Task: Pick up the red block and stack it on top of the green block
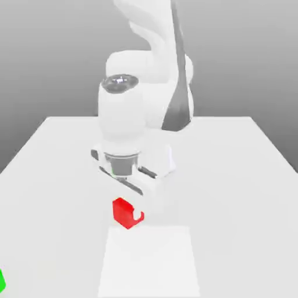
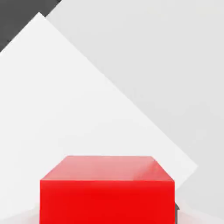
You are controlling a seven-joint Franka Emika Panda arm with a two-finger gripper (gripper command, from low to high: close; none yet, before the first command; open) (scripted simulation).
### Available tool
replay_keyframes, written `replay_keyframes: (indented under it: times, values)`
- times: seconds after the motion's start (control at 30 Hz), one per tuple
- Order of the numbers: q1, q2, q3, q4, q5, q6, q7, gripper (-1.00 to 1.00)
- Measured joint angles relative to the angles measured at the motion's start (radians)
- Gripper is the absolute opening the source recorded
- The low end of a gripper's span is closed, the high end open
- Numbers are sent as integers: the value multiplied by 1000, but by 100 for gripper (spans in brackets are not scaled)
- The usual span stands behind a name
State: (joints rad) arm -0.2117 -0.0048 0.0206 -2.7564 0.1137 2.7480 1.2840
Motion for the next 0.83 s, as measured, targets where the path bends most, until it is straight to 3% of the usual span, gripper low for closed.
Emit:
replay_keyframes:
  times: [0.23,0.57,0.7,0.73,0.83]
  values:
    - [-108,148,-45,253,36,-116,-223,-100]
    - [-247,344,-137,612,-27,-272,-463,-100]
    - [-268,469,-133,655,-17,-186,-500,-100]
    - [-270,489,-131,657,-13,-168,-503,100]
    - [-270,489,-131,657,-13,-168,-503,100]
